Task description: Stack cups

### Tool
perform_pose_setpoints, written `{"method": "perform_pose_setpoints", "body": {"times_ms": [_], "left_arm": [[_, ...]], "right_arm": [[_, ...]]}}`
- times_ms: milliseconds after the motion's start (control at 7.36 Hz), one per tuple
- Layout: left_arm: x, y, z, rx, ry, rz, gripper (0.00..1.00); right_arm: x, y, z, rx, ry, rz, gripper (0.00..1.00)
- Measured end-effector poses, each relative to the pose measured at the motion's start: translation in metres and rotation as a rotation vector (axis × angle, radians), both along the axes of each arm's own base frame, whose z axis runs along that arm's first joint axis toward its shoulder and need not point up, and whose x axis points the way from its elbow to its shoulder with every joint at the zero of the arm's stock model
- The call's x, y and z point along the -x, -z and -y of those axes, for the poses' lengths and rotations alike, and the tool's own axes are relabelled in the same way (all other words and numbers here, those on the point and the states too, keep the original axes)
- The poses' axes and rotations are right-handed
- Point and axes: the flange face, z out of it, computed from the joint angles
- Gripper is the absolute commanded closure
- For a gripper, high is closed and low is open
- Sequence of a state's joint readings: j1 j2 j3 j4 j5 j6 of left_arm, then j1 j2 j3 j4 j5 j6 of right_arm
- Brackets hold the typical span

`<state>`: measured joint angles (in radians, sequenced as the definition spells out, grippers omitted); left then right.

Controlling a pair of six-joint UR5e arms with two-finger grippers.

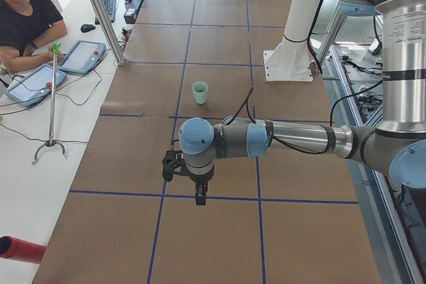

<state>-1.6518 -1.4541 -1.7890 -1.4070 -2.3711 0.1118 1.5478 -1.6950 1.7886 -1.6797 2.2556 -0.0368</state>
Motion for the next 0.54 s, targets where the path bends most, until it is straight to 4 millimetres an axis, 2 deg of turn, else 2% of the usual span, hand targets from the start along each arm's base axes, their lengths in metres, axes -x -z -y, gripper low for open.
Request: {"method": "perform_pose_setpoints", "body": {"times_ms": [136, 544], "left_arm": [[0.0001, 0.0044, 0.0034, -0.01, 0.0, -0.003, 0.0], [0.0001, -0.0002, 0.0036, 0.001, -0.001, -0.005, 0.0]], "right_arm": [[0.0, 0.0, 0.0, 0.0, 0.0, 0.0, 0.0], [0.0001, 0.0, 0.0, 0.0, 0.0, 0.001, 0.0]]}}
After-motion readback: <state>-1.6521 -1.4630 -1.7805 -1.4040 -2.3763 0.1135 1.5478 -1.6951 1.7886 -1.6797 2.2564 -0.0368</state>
